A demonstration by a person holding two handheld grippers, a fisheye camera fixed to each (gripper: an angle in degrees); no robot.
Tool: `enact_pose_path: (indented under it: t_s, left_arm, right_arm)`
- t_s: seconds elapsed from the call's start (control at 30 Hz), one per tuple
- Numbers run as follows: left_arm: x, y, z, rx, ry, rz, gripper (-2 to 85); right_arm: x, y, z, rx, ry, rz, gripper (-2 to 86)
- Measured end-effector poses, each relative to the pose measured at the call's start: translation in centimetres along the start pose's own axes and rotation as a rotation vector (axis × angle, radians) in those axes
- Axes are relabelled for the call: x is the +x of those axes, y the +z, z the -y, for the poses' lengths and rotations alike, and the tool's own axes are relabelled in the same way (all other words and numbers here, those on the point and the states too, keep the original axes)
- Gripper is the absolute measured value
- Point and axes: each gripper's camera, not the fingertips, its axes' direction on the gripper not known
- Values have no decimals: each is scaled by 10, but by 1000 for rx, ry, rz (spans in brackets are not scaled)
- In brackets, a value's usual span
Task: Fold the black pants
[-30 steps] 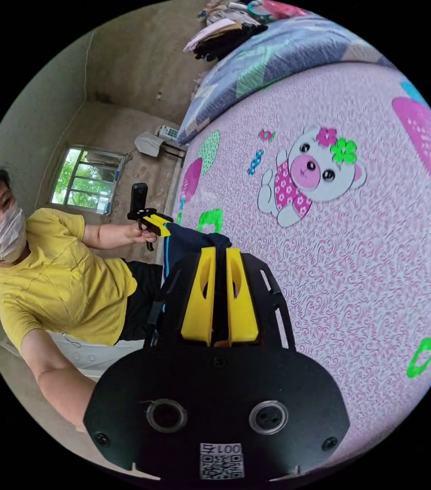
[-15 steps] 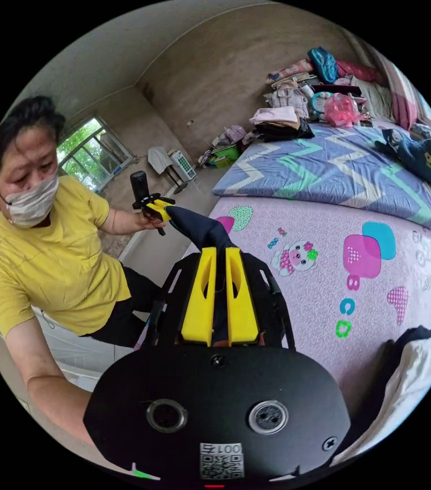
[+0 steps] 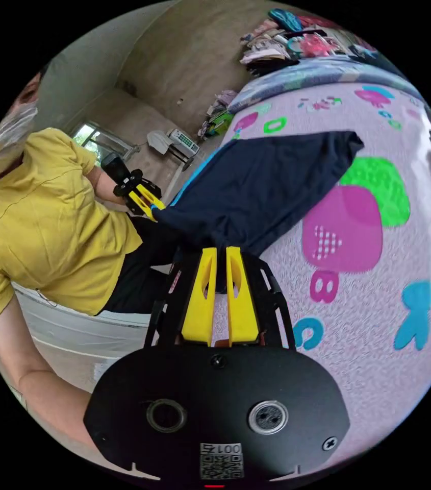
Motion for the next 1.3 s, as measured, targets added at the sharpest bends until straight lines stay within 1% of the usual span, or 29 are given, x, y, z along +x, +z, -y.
enact_pose_path:
  t_s: [0.07,0.13,0.2,0.37,0.47,0.53,0.6,0.67,0.7,0.73,0.8,0.83,0.9,0.97,1.03,1.1,1.17,1.23,1.3]
  left_arm:
    - [14,37,-4,-96,2,9,3]
    - [17,51,-4,-141,-3,21,4]
    - [18,54,-1,-144,5,18,6]
    - [29,44,2,-174,35,11,16]
    - [37,26,1,-183,44,42,6]
    - [40,10,4,-153,39,62,-2]
    - [41,-8,13,-98,14,107,-8]
    - [36,-28,32,21,-35,142,-11]
    - [34,-29,37,46,-46,142,-11]
    - [26,-25,49,63,-69,128,-12]
    - [10,-2,63,37,-112,86,-12]
    - [0,19,66,21,-147,66,-12]
    - [-10,45,65,1,-212,18,-13]
    - [-11,62,58,33,-248,-76,-13]
    - [-6,76,52,-15,-250,-100,-14]
    - [-1,87,45,-59,-236,-106,-13]
    - [-4,102,34,-98,-229,-108,-15]
    - [-14,104,31,-70,-263,-147,-15]
    - [-21,101,35,-88,-299,-177,-16]
  right_arm:
    - [4,9,-17,7,32,-20,20]
    - [4,3,-24,60,45,-14,20]
    - [-6,-8,-25,84,23,-28,19]
    - [-20,-20,-23,-17,16,20,20]
    - [-29,-46,-24,-41,15,23,14]
    - [-34,-68,-21,-2,8,22,11]
    - [-44,-96,-10,120,-22,11,8]
    - [-48,-108,4,218,-35,13,8]
    - [-48,-109,16,247,-11,-6,8]
    - [-47,-107,22,253,10,-21,8]
    - [-33,-88,41,222,128,-36,8]
    - [-29,-81,44,204,148,-32,7]
    - [-18,-53,45,128,195,40,7]
    - [-15,-35,37,79,226,76,7]
    - [-11,-23,25,53,266,94,6]
    - [-2,-19,8,113,323,162,5]
    - [7,-13,-1,133,369,214,4]
    - [16,-9,-9,192,424,260,4]
    - [24,-8,-12,229,478,317,5]
